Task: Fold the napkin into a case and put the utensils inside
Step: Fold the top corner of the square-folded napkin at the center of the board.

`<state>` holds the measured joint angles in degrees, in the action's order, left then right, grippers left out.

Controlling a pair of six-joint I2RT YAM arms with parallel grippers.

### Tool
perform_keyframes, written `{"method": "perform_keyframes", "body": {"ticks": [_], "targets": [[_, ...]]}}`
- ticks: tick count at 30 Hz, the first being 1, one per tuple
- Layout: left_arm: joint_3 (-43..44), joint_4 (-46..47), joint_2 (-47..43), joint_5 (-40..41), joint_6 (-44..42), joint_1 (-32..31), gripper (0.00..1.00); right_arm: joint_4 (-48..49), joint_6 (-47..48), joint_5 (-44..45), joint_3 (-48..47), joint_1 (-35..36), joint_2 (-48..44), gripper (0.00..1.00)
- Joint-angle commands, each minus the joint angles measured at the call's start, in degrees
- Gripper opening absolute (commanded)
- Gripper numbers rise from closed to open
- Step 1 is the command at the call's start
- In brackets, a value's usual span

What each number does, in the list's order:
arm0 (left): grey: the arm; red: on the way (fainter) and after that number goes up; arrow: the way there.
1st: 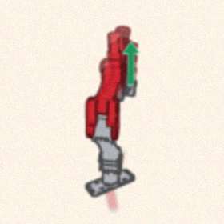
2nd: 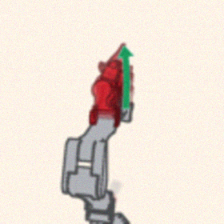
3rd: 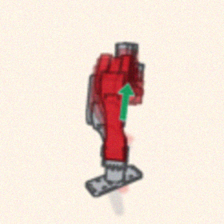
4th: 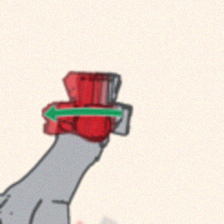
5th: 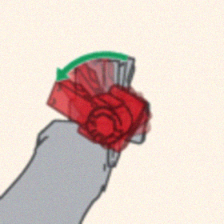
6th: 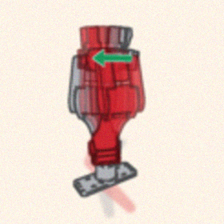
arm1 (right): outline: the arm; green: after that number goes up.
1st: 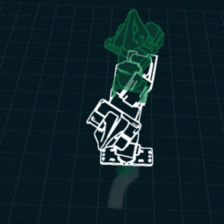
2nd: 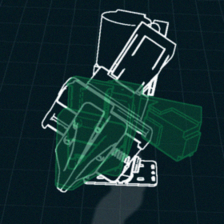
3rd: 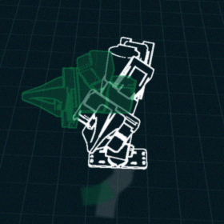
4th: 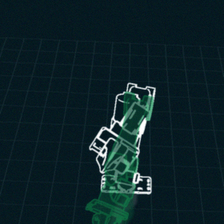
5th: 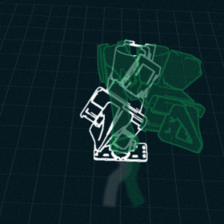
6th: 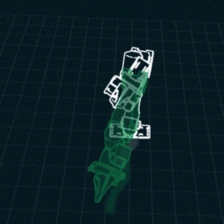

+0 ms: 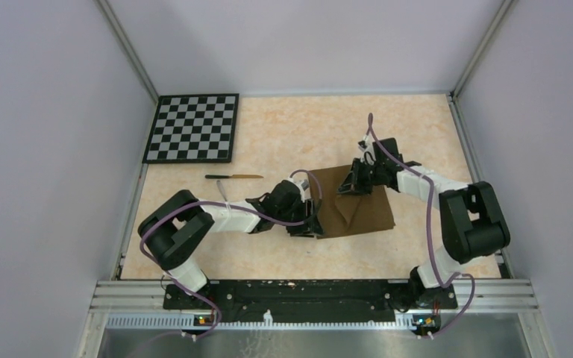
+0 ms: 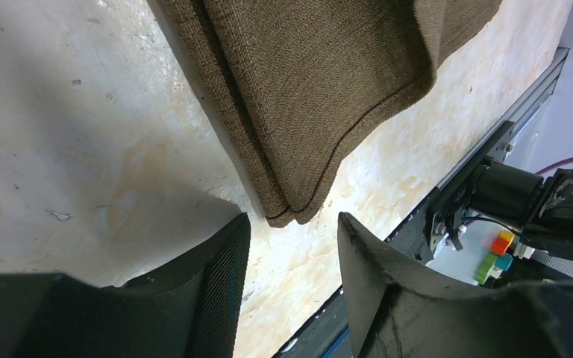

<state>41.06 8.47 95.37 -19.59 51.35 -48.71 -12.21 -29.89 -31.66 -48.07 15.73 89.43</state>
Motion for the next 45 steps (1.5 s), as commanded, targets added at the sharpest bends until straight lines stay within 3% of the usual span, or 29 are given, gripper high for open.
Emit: {"method": "perform_keyframes", "body": {"ticks": [1, 7, 28, 45], "targets": [[-1.24, -10.61, 2.26, 7.02, -2.58, -0.16, 0.55, 5.89, -2.91, -1.43, -5.27, 2.84, 3.44, 0.0], [-0.37, -11.01, 6.65, 7.74, -2.78, -0.16, 0.43, 9.43, -6.28, -1.76, -8.96, 4.06, 7.44, 0.0], [-4.78, -11.53, 7.81, 10.05, -2.48, -0.16, 0.17, 13.64, -10.81, -1.42, -18.61, 5.63, 19.16, 0.0], [-4.42, -12.26, 7.72, 9.93, -3.17, -0.18, 0.13, 12.33, -9.98, -0.68, -22.52, 5.71, 24.29, 0.0]]}}
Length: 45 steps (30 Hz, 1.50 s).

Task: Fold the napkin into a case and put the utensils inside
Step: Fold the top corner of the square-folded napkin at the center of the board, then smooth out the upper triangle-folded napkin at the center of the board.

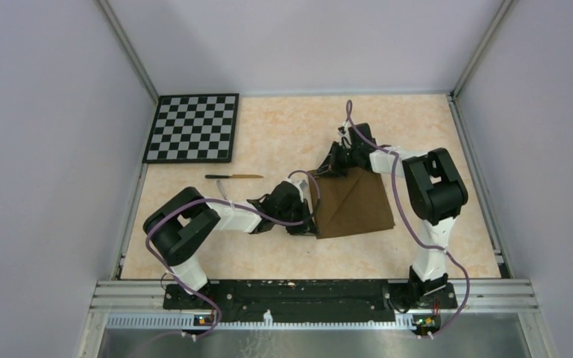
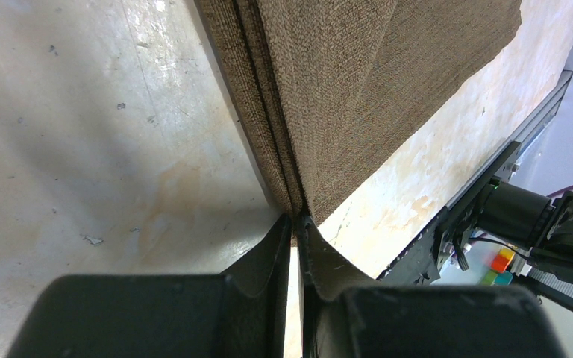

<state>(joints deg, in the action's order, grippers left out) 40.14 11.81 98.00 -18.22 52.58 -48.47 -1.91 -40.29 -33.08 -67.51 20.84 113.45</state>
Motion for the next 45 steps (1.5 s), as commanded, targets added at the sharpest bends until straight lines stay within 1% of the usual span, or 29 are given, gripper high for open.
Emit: {"method": "perform_keyframes", "body": {"ticks": [1, 5, 7, 8, 10, 11, 13, 15, 17, 20, 21, 22, 23, 25, 27, 29, 31, 34, 37, 41, 43, 45], "targets": [[-3.56, -15.67, 5.1, 8.63, -4.43, -0.45, 0.13, 2.0, 0.47, 0.9, -3.22, 0.6, 0.34, 0.0], [-3.66, -16.11, 4.65, 8.78, -4.47, -0.4, 0.13, 0.59, 1.2, 1.42, -3.76, 0.6, 0.38, 0.0], [-3.61, -16.78, 4.02, 8.96, -4.56, -0.4, 0.15, -0.96, 1.71, 1.67, -4.38, 0.56, 0.18, 0.08], [-3.6, -17.22, 3.33, 9.05, -4.59, -0.4, 0.16, -1.74, 2.16, 1.76, -4.77, 0.59, -0.06, 0.17], [-3.61, -18.29, 1.76, 9.24, -4.61, -0.4, 0.19, -3.69, 3.56, 2.06, -6.12, 0.61, -1.11, 0.31], [-3.65, -18.74, 0.82, 9.31, -4.73, -0.4, 0.22, -4.72, 4.57, 2.07, -7.12, 0.51, -1.73, 0.36], [-3.53, -20.2, -1.29, 9.42, -4.84, -0.37, 0.3, -8.94, 8.13, 1.7, -9.95, 0.03, -3.08, 0.42], [-3.22, -21.59, -3.26, 9.01, -4.97, -0.33, 0.37, -11.15, 11.16, 2.28, -10.39, -0.9, -6.55, 0.51], [-2.36, -23.62, -5.53, 8.98, -5.44, -0.33, 0.4, -12.17, 12.78, 1.06, -9.2, -2.61, -9.54, 0.54], [-0.32, -27.7, -8.9, 10.65, -6.93, -0.27, 0.42, -11.65, 13.68, -2.08, -4.6, -6.54, -13.59, 0.55], [0.37, -28.62, -9.82, 11.0, -7.34, -0.23, 0.41, -10.57, 13.81, -3.07, -2.39, -7.92, -14.67, 0.55], [1.19, -29.06, -10.7, 10.8, -7.81, -0.22, 0.39, -9.57, 13.81, -3.66, -0.49, -9.17, -15.41, 0.54], [2.07, -28.58, -11.26, 9.6, -8.34, -0.22, 0.37, -8.69, 13.92, -4.58, 1.11, -10.29, -15.8, 0.53], [4.29, -25.6, -11.48, 4.73, -8.71, -0.22, 0.33, -6.84, 14.21, -6.97, 3.37, -11.94, -15.41, 0.48], [6.96, -21.07, -9.91, -0.13, -8.61, -0.3, 0.28, -5.81, 14.22, -8.65, 3.88, -12.68, -14.16, 0.41], [10.07, -16.97, -6.59, -3.26, -8.25, -0.22, 0.24, -4.31, 13.66, -9.5, 3.96, -13.05, -12.55, 0.32], [13.72, -15.93, -2.96, -4.87, -8.07, -0.14, 0.22, -3.32, 12.89, -9.75, 3.64, -13.53, -11.05, 0.27], [18.27, -14.64, 2.08, -6.27, -8.37, -0.14, 0.21, -0.24, 11.2, -9.87, 3.8, -14.28, -8.81, 0.26], [19.82, -14.79, 6.65, -5.8, -9.05, 0.18, 0.2, 1.43, 10.7, -9.57, 3.37, -14.99, -5.43, 0.25], [17.64, -14.27, 11.27, -2.65, -9.72, 1.31, 0.16, 6.91, 10.5, -6.48, 6.03, -17.67, -2.57, 0.26], [16.1, -13.96, 13.18, -1.59, -10.18, 1.64, 0.15, 7.98, 11.03, -5.42, 7.86, -19.75, -1.58, 0.26], [14.89, -14.18, 14.57, -0.45, -10.56, 1.75, 0.14, 6.88, 12.07, -4.58, 8.18, -20.61, -1.7, 0.27]]}}
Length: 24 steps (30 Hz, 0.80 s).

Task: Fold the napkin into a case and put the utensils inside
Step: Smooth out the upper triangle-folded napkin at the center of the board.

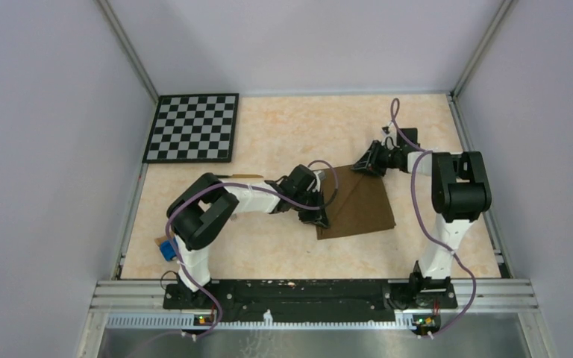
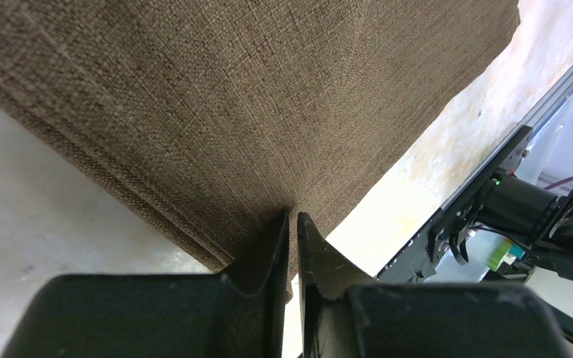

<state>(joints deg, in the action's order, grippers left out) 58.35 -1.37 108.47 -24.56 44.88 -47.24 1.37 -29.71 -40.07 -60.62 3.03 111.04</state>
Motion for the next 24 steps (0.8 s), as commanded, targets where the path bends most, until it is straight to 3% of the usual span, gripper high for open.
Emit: {"method": "perform_keyframes", "body": {"ticks": [1, 7, 10, 14, 24], "targets": [[-3.83, -0.96, 4.15, 5.95, -2.92, 0.55, 0.13, 2.56, 1.87, 2.01, 0.95, -2.84, 0.03, 0.29], [-3.62, -2.86, 0.03, 4.87, -3.52, 0.51, 0.16, -3.22, 1.92, 1.64, -1.38, -2.85, -10.37, 0.45], [1.22, -4.75, -3.03, 1.49, -5.06, 0.55, 0.3, -5.78, 1.51, 1.32, -3.16, -2.85, -11.16, 0.47], [9.17, -6.14, -3.59, -3.77, -5.7, 1.91, 0.38, -3.23, -0.89, -0.53, -2.47, -2.84, -9.01, 0.47], [19.54, -1.6, 8.59, -7.18, -5.81, 14.18, 0.3, 1.79, 0.2, 2.42, -1.1, -2.85, -2.49, 0.32]]}}
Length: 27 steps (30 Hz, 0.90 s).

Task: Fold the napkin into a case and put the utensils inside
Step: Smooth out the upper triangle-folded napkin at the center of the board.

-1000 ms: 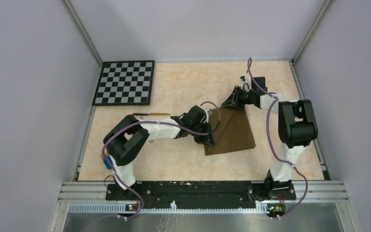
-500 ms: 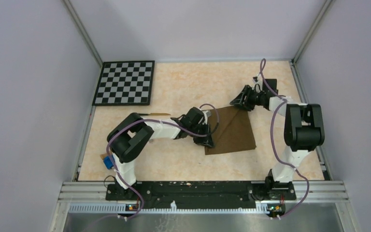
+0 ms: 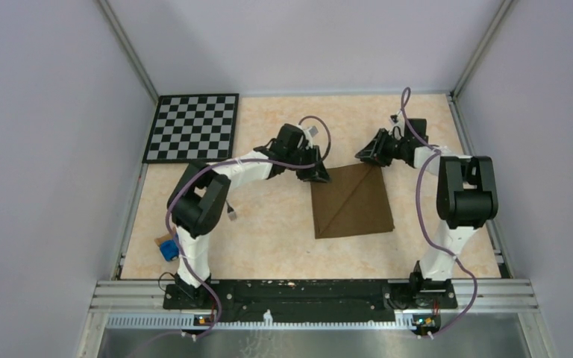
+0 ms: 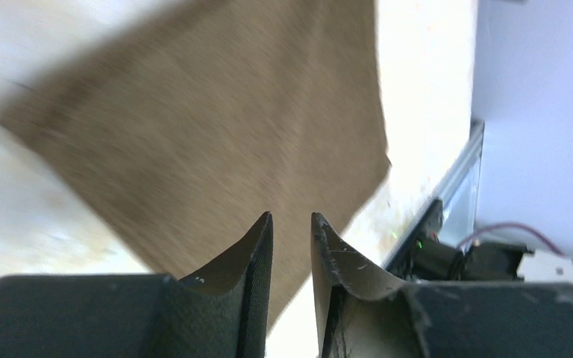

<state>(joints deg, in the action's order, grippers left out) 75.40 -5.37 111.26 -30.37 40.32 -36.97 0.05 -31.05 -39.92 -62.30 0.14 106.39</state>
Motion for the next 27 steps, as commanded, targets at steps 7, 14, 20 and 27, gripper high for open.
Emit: {"method": "perform_keyframes", "body": {"ticks": [7, 14, 20, 27], "targets": [[6.93, 3.9, 14.54, 3.17, -3.1, 6.21, 0.27, 0.66, 7.65, 11.02, 2.41, -2.16, 2.24, 0.31], [4.63, 2.21, 13.7, 4.89, -4.94, 6.24, 0.26, -8.4, 10.95, 19.64, -0.03, -0.52, -7.56, 0.36], [7.14, 0.11, 10.69, 3.08, -5.95, 5.79, 0.31, -7.12, 5.86, 10.08, 1.66, 1.62, -10.92, 0.42], [11.13, -2.22, 6.45, 1.43, -6.63, 3.26, 0.45, -3.48, 4.67, 5.94, 5.58, 1.45, -9.62, 0.46]]}}
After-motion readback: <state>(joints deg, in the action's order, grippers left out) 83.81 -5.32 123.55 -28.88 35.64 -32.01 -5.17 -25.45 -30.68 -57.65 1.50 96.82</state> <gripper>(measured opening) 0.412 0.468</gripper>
